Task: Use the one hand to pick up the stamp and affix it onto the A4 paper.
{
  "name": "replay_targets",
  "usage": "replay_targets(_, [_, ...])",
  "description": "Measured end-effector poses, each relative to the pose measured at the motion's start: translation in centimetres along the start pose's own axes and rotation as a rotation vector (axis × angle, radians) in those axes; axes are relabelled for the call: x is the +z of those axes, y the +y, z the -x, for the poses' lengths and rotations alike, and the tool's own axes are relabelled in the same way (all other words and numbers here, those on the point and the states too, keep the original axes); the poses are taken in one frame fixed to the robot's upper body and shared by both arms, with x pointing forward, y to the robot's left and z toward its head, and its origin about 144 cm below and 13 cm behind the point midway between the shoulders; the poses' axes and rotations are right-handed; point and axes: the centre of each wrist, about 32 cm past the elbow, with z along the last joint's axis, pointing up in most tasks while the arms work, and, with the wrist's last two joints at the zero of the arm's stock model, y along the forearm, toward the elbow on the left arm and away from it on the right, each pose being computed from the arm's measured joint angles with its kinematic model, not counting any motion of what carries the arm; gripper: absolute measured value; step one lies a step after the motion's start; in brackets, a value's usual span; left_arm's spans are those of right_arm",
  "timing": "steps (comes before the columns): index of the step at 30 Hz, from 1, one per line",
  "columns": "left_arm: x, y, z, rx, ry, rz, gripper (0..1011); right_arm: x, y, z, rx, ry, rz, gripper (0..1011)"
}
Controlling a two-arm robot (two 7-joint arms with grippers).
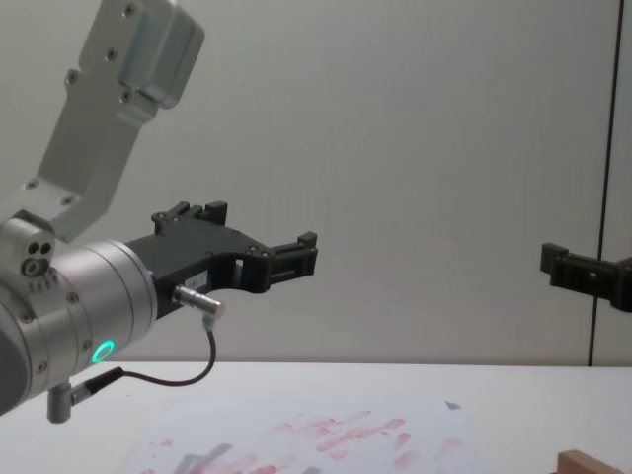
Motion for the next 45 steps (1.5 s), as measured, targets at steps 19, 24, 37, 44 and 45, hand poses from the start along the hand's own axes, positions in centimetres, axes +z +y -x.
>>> replay_targets(19, [0.0,0.0,0.0,0.000,0.000,0.000,1003,0.0,0.0,0.0,0.000,0.000,0.000,1001])
replay_targets(24, [0.0,0.0,0.0,0.000,0.000,0.000,1002,0.0,0.0,0.0,0.000,0.000,0.000,1001])
replay_targets(37, [0.0,0.0,0.0,0.000,0.000,0.000,1003,-0.1,-1.5,-0.6,-0.011,-0.004,0.036,1001])
replay_targets(44, [0.0,0.0,0.0,0.000,0.000,0.000,1003,-0.2,-3.5,-1.2,-0.032,0.000,0.110,1001])
replay_targets(45, [0.0,0.0,0.0,0.000,0.000,0.000,1002,-0.2,-3.7,-1.2,-0.033,0.002,0.121,1001])
